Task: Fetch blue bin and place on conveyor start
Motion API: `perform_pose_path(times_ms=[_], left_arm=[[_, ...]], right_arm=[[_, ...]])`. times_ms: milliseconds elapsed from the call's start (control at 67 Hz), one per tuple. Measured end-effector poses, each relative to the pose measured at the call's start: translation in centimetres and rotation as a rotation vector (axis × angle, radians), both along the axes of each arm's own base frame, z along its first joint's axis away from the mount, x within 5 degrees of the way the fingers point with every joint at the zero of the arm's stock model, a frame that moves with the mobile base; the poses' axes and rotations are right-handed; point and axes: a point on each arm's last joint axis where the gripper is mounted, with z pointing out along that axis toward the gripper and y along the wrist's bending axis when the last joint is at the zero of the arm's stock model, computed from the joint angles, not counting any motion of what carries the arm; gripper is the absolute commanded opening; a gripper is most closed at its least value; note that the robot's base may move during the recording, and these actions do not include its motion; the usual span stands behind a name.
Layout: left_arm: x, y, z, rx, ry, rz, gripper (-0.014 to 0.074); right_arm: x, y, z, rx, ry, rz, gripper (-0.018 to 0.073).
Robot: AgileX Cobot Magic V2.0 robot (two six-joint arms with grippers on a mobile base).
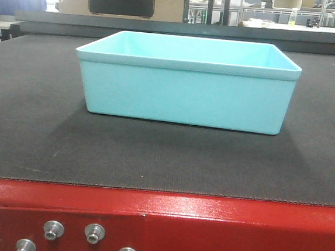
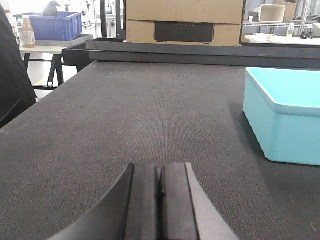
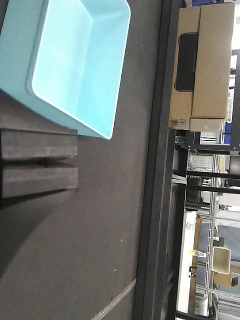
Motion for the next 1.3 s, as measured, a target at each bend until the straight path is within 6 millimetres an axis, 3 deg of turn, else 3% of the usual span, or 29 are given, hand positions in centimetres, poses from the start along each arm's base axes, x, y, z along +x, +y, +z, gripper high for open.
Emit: perform_pose_path(times_ms=[657, 836, 970, 1119, 1239, 1299], left_arm=[[0.0, 0.0, 0.0, 0.000, -0.002, 0.000, -0.0111], [0.0, 0.0, 0.0, 0.000, -0.002, 0.000, -0.0111], [0.0, 0.0, 0.0, 0.000, -0.002, 0.000, -0.0111], [0.0, 0.0, 0.0, 0.000, -0.002, 0.000, -0.0111], [0.0, 0.0, 0.0, 0.000, -0.002, 0.000, -0.0111], [0.0, 0.0, 0.0, 0.000, -0.002, 0.000, -0.0111]], right_arm=[[0.0, 0.0, -0.1, -0.002, -0.001, 0.000, -0.0158], [-1.5, -0.3, -1.1, 0.006, 0.013, -0.043, -0.0158], [-3.3, -0.7, -3.6, 0.019, -0.004, -0.115, -0.0158], [-4.6, -0.7, -8.8, 0.061, 0.013, -0.156, -0.0159], [-4.8, -0.7, -12.6, 0.076, 0.027, -0.158, -0.0159], [-4.7, -0.7, -13.6, 0.077, 0.032, -0.161, -0.0159]])
